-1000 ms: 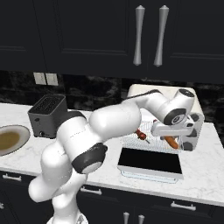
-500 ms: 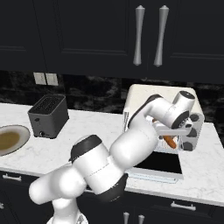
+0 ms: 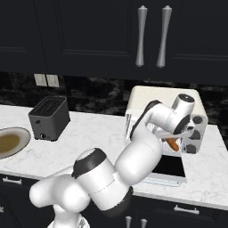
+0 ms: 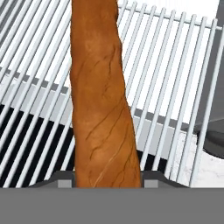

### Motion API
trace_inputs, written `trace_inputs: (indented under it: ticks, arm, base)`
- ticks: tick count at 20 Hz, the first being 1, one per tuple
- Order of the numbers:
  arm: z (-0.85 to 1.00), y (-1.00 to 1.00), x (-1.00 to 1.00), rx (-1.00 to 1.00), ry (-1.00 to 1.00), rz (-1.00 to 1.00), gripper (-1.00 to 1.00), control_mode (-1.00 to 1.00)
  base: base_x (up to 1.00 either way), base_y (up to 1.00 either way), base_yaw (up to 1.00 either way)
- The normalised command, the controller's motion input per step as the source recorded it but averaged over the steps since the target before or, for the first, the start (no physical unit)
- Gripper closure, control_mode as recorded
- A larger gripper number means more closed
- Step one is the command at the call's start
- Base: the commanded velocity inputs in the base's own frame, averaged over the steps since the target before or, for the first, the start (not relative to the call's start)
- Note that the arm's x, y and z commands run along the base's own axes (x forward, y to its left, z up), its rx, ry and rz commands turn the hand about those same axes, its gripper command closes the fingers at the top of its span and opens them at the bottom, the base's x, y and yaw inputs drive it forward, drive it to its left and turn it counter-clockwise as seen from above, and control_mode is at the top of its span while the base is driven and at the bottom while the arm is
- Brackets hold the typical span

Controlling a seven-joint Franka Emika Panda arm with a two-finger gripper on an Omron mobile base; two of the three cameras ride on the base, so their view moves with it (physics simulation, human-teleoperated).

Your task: Pick up the kebab skewer and baguette bread, and place them inside the toaster oven. Close the toaster oven door and start by setting the timer.

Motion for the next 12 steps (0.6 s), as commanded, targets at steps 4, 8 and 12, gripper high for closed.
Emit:
trace_inputs:
  ticks: [4,8,12]
  arm:
    - [-0.31,0.12,-0.2,-0.09,-0.09,-0.06,-1.0,-1.0]
    - [-0.06,0.16,-0.03,-0.09,-0.08,-0.06,-1.0,-1.0]
    - [0.06,0.08,0.0,-0.06,-0.08,-0.06,-1.0,-1.0]
  base:
    - [0.0,0.0,0.0]
    - [0.0,0.0,0.0]
    - [0.0,0.0,0.0]
